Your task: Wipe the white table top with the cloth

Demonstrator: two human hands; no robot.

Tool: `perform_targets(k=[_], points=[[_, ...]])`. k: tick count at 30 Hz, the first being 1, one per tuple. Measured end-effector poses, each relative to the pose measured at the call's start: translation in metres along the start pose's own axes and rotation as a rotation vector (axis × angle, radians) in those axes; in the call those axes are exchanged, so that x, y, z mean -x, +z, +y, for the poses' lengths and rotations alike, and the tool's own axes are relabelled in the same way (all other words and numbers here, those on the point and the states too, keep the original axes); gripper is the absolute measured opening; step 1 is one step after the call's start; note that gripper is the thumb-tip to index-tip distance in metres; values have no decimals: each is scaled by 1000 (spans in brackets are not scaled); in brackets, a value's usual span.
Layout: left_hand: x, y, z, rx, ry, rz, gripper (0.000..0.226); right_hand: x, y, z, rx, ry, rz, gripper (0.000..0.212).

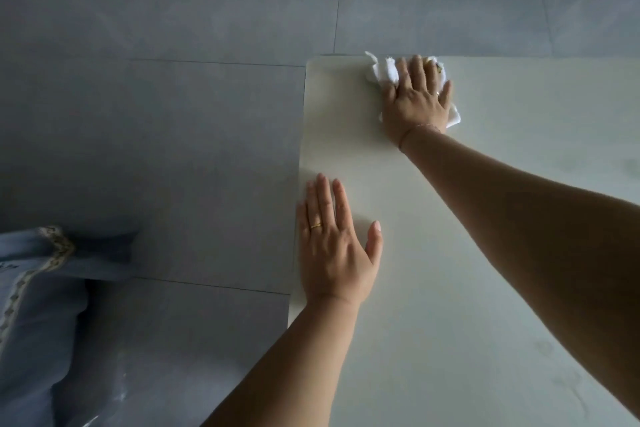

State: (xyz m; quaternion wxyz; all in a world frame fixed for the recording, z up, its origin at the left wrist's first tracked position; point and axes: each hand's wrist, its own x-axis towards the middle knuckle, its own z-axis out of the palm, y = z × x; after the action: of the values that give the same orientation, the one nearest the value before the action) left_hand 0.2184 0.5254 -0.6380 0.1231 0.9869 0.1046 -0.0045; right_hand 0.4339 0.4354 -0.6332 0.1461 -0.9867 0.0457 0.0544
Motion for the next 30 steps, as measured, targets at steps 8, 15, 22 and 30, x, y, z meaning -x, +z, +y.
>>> perform_targets(k=[8, 15, 22, 30], points=[[0, -1, 0, 8, 2, -11, 74, 31, 21, -79, 64, -605, -199, 52], [0, -2, -1, 3, 19, -11, 74, -33, -34, 61, 61, -128, -80, 55], [-1, -2, 1, -17, 10, -21, 75, 0, -18, 33, 7, 2, -33, 56], [-2, 0, 0, -46, 17, -2, 75, 29, -27, 87, 41, -392, -76, 54]])
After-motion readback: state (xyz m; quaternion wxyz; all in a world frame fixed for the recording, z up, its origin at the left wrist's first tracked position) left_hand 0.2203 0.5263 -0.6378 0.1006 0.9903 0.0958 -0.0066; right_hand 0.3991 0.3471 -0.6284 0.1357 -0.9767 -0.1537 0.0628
